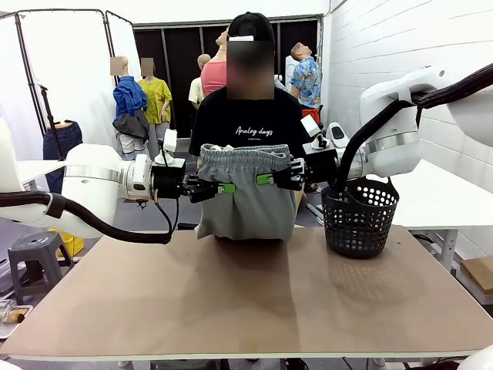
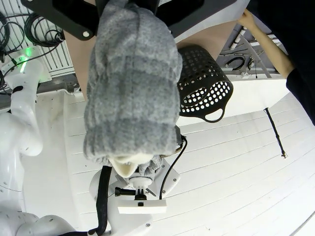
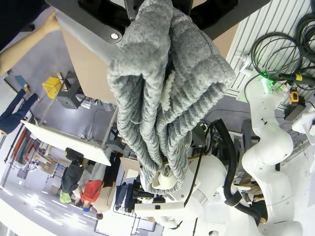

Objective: Fold the training pants.
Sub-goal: Release the ends of the Training pants and then grab the overlapped ends.

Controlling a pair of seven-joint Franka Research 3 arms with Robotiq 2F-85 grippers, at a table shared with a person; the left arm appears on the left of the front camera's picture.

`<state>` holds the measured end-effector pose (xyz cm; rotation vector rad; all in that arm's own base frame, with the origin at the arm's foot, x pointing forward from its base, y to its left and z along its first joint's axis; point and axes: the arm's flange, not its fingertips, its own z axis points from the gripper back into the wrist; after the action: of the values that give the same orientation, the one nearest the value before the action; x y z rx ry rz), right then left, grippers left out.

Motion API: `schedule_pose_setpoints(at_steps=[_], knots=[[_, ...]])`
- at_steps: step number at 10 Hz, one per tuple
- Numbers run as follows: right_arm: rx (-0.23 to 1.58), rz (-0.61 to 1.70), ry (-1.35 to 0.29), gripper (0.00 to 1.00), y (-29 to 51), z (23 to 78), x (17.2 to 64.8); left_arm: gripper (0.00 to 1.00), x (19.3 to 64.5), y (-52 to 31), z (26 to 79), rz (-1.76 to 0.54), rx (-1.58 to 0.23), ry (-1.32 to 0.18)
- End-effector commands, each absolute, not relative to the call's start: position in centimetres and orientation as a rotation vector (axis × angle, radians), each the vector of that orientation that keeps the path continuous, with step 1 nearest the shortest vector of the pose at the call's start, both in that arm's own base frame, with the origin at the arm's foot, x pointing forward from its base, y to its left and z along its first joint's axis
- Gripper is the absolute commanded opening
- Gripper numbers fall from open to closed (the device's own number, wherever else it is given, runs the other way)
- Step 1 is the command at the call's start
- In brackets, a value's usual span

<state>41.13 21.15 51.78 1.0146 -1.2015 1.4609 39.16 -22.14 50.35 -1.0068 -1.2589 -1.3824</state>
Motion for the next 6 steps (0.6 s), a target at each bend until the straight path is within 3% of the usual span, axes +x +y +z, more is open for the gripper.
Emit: schedule_pose_setpoints(at_steps=[1,6], knots=[[1.035,1.461,-1.205,0.00,20.94,51.71,41.00,0.00,39.07,-22.34,50.93,-1.394,-1.008,-1.270],[1.035,1.461,-1.205,0.00,20.94,51.71,41.00,0.00,39.07,-22.34,50.93,-1.394,-1.008,-1.270]])
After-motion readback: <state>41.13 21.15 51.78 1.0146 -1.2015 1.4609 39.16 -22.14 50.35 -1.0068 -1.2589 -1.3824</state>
